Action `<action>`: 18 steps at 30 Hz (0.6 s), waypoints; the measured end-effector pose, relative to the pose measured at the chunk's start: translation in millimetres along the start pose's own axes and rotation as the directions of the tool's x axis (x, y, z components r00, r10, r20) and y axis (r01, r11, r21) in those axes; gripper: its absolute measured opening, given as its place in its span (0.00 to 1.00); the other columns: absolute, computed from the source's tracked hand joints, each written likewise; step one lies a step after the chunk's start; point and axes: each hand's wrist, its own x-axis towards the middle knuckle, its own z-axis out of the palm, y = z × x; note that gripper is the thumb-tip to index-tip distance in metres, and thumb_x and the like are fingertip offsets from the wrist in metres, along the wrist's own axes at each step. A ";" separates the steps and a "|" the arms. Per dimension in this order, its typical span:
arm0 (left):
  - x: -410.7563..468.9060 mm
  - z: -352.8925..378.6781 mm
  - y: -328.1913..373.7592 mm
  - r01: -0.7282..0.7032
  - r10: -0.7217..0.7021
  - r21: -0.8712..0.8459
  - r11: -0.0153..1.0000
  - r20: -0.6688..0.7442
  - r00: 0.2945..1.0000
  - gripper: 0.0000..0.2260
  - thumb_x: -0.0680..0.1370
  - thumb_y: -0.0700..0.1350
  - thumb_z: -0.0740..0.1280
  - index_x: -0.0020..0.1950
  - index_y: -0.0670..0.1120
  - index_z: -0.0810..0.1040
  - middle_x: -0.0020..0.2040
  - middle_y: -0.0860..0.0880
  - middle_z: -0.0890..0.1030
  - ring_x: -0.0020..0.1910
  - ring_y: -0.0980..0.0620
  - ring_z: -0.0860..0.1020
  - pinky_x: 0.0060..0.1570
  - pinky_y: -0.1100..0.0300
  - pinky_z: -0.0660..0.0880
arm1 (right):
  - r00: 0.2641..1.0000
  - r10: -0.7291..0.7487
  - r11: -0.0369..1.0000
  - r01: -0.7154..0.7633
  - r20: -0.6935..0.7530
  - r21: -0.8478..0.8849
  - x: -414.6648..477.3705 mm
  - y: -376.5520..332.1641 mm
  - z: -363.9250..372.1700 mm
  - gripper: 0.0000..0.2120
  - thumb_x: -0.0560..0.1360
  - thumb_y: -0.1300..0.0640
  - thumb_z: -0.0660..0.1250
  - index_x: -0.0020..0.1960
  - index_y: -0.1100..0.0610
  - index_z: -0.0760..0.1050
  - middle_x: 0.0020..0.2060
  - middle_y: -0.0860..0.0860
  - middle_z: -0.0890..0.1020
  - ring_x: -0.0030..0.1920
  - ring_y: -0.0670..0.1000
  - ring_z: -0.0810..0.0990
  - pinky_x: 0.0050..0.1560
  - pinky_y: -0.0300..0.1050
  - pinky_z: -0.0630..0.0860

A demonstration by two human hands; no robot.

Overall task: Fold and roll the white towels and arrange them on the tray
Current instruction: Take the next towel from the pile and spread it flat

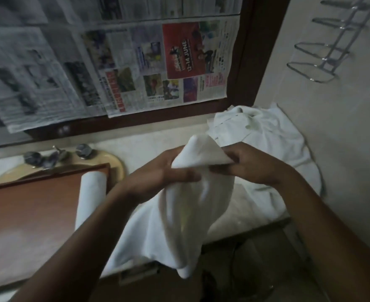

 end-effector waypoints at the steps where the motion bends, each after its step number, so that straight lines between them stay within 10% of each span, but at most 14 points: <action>1: -15.4 -3.3 -4.8 0.002 0.002 -0.077 0.997 0.051 0.999 0.17 0.77 0.35 0.69 0.62 0.50 0.83 0.58 0.46 0.85 0.58 0.46 0.84 0.55 0.52 0.80 | 1.000 -0.024 0.998 0.025 -0.006 0.053 -6.5 -3.7 9.0 0.07 0.80 0.54 0.70 0.55 0.44 0.84 0.50 0.42 0.87 0.52 0.42 0.85 0.52 0.38 0.80; 6: -81.0 -16.9 -31.8 0.153 -0.161 -0.227 0.962 -0.015 0.987 0.21 0.76 0.49 0.70 0.66 0.41 0.80 0.63 0.37 0.82 0.63 0.38 0.81 0.64 0.45 0.75 | 0.987 -0.136 0.987 0.142 -0.084 0.077 -26.5 -20.8 57.5 0.14 0.83 0.52 0.65 0.51 0.62 0.82 0.43 0.60 0.83 0.42 0.57 0.82 0.45 0.57 0.78; 12: -135.3 -23.3 -37.0 0.290 -0.291 0.094 0.952 0.000 0.957 0.14 0.80 0.50 0.72 0.59 0.41 0.85 0.56 0.41 0.86 0.57 0.41 0.84 0.63 0.45 0.78 | 0.974 -0.209 0.952 0.223 -0.083 0.210 -48.4 -36.1 70.7 0.11 0.84 0.61 0.63 0.58 0.54 0.83 0.51 0.49 0.86 0.54 0.47 0.83 0.57 0.40 0.78; 18: -160.7 -35.4 -51.7 0.390 -0.402 0.466 0.794 -0.079 0.912 0.11 0.74 0.51 0.78 0.51 0.45 0.86 0.48 0.47 0.87 0.49 0.50 0.85 0.54 0.50 0.80 | 0.979 -0.199 0.920 0.202 -0.045 0.335 -52.4 -20.3 86.3 0.12 0.83 0.63 0.62 0.57 0.55 0.84 0.52 0.54 0.85 0.54 0.53 0.83 0.56 0.47 0.77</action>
